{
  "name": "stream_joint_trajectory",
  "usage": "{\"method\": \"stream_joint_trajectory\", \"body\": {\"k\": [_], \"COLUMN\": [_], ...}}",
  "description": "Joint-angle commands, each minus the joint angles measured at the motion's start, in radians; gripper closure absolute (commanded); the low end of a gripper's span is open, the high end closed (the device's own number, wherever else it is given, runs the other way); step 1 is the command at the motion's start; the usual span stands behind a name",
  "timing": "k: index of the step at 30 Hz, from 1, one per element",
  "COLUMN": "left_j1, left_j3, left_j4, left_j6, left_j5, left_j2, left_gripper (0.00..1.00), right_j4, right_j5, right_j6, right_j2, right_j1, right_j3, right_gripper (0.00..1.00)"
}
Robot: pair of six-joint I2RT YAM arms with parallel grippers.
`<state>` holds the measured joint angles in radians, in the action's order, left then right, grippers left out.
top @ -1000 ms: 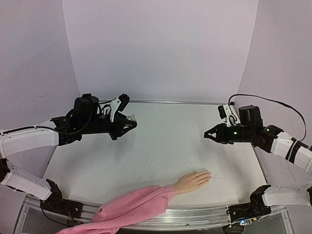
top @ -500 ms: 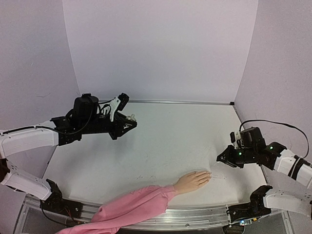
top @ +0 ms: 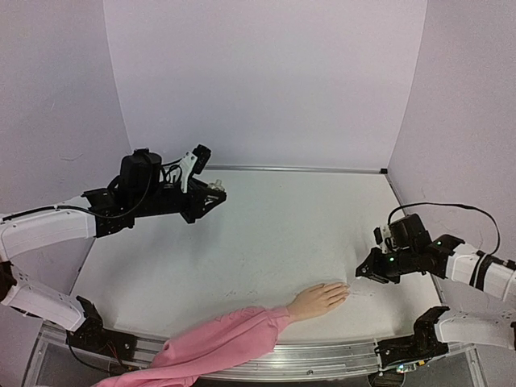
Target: Paint the nails
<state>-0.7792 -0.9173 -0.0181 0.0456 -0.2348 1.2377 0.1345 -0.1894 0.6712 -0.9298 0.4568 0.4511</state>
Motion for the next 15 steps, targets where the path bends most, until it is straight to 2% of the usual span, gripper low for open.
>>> {"method": "stream_joint_trajectory", "body": {"k": [1, 6, 15], "left_j1": [-0.003, -0.002, -0.002], "left_j3": [-0.059, -0.079, -0.083], "left_j4": [-0.042, -0.049, -0.095], "left_j6": [0.002, -0.030, -0.034], "left_j5": [0.031, 0.045, 0.054], "left_j2": [0.012, 0.040, 0.098], "left_gripper": [1.00, 1.00, 1.00], "right_j4": [0.024, 0.032, 0.023], "right_j5": [-0.037, -0.047, -0.035], "right_j6": [-0.025, -0.031, -0.021], "right_j2": [0.001, -0.077, -0.103], "right_j1": [0.004, 0.005, 0.004], "right_j3": [-0.013, -0.015, -0.010], "right_gripper": [1.00, 1.00, 1.00]}}
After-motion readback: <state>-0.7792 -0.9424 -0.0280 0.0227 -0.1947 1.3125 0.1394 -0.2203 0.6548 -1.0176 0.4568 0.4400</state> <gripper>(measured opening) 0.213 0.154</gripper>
